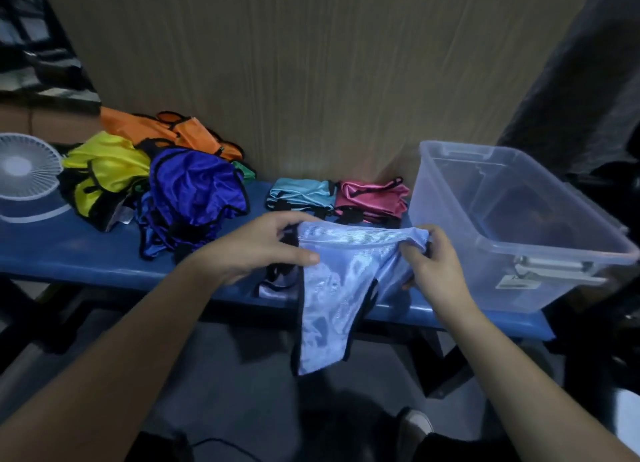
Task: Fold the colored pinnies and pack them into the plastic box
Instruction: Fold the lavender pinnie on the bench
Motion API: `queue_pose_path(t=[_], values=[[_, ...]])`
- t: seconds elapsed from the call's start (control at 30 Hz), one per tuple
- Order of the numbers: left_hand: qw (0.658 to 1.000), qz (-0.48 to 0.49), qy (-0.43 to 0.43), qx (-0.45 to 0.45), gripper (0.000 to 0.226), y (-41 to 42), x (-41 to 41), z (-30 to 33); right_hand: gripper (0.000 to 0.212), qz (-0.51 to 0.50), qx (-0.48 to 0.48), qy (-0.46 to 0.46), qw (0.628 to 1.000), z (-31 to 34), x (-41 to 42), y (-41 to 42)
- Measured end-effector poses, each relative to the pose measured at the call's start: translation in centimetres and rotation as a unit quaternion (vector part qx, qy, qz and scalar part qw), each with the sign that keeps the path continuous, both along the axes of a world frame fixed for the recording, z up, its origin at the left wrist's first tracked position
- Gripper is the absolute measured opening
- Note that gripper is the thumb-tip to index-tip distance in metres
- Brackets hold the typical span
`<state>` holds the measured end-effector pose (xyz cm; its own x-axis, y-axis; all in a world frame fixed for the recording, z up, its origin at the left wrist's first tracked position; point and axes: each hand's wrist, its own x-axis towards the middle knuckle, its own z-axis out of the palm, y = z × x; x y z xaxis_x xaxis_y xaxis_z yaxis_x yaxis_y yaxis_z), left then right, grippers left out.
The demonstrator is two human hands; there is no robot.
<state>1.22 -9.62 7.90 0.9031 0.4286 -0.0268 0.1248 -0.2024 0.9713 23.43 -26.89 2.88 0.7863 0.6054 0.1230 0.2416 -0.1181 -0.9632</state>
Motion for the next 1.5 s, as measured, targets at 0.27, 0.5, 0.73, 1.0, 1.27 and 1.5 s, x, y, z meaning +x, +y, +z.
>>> queue_pose_path(t=[0.27,0.5,0.73,1.0,1.27,1.5], values=[[0.995,0.093,-0.023,0.011,0.031,0.6,-0.1,-0.5,0.044,0.023,-0.07,-0.224,0.972,0.6,-1.5,1.6],[0.98,0.176,-0.085,-0.041,0.015,0.9,0.0,-1.2,0.039,0.07,-0.046,-0.31,0.947,0.5,-3.9,2.6],[0.956,0.236,-0.135,-0.112,0.02,1.6,0.6,-0.9,0.014,0.181,-0.039,-0.435,0.881,-0.3,-5.7,3.1],[0.93,0.243,-0.184,-0.207,0.021,0.6,2.2,-0.3,0.029,0.222,-0.097,-0.297,0.924,-1.7,-9.0,4.0],[0.915,0.194,-0.2,-0.29,0.011,-1.3,4.0,0.0,0.042,0.113,-0.13,-0.117,0.978,-0.7,-10.7,6.5],[0.911,0.172,-0.197,-0.319,0.015,-0.2,3.7,0.0,0.02,0.078,-0.146,-0.114,0.98,-0.2,-11.1,7.7]])
